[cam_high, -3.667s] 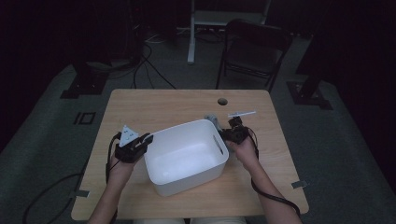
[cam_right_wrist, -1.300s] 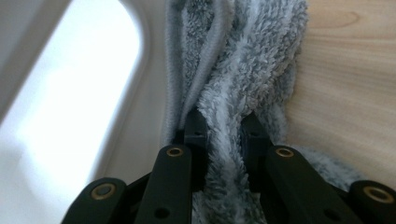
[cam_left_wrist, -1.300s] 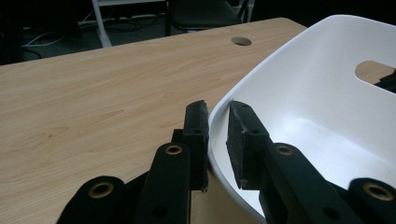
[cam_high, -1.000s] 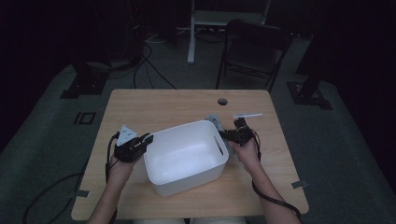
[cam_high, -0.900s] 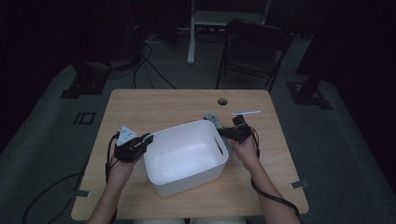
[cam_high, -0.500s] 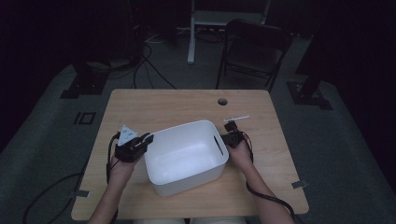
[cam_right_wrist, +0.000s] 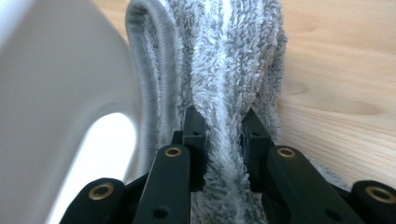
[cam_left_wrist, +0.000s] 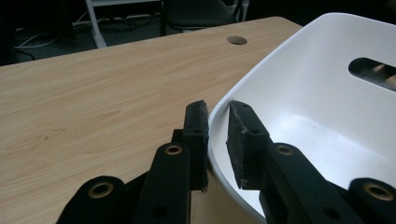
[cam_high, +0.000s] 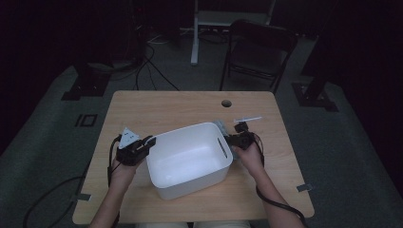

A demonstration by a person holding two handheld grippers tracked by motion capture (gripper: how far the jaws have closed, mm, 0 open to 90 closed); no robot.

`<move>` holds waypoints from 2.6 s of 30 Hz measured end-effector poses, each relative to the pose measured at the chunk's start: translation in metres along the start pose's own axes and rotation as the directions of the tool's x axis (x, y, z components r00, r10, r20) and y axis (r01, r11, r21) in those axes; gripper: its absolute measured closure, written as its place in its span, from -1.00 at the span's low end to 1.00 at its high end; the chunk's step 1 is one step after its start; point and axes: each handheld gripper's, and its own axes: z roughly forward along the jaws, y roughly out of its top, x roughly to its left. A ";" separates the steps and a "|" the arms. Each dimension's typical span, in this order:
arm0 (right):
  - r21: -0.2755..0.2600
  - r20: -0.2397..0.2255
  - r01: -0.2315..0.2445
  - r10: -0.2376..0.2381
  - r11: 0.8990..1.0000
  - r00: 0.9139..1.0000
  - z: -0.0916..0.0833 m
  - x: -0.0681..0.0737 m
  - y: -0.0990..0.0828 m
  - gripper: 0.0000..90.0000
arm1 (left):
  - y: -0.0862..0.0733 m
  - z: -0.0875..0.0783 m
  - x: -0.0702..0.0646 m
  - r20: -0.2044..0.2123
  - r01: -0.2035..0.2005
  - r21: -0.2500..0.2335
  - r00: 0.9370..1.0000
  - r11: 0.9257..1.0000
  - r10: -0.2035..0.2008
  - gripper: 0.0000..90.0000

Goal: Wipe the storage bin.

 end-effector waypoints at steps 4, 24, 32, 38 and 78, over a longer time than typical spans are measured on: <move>-0.073 0.006 0.003 -0.003 0.997 1.000 -0.038 0.001 -0.005 0.71 | 0.000 0.000 -0.001 -0.006 -0.001 0.003 1.000 1.000 0.001 0.74; -0.275 -0.099 -0.003 -0.025 0.961 0.995 -0.134 0.042 -0.056 0.71 | 0.000 0.000 -0.004 -0.010 -0.019 -0.001 1.000 1.000 0.019 0.74; -0.124 -0.047 -0.018 0.013 0.992 0.999 -0.078 0.037 -0.074 0.73 | 0.001 0.003 -0.004 -0.006 -0.005 0.000 1.000 1.000 0.005 0.74; 0.017 -0.045 -0.063 0.063 0.998 0.997 -0.039 0.022 -0.086 0.72 | 0.002 0.004 -0.002 0.006 0.003 -0.003 1.000 1.000 -0.003 0.73; -0.162 -0.051 0.002 -0.010 0.987 0.999 -0.043 0.018 0.018 0.71 | 0.003 0.008 -0.003 -0.001 -0.010 0.003 1.000 1.000 0.010 0.73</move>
